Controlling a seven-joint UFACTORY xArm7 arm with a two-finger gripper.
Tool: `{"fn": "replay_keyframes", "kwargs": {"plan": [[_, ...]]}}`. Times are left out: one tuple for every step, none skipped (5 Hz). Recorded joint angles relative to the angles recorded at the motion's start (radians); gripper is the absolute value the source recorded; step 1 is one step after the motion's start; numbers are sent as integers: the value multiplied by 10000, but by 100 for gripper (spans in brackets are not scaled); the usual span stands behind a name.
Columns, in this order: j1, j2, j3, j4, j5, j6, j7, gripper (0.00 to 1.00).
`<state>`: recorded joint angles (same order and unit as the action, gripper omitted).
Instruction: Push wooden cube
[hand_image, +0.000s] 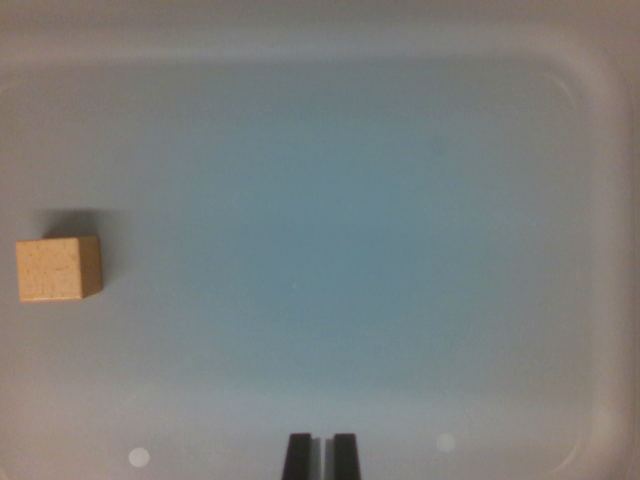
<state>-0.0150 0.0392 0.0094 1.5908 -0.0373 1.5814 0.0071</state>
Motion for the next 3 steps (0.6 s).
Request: {"fn": "replay_keyframes", "kwargs": {"plan": [[0, 0, 0, 0, 0, 0, 0, 0], [18, 29, 14, -49, -1, -70, 24, 0], [18, 29, 14, -49, -1, -70, 24, 0]]}}
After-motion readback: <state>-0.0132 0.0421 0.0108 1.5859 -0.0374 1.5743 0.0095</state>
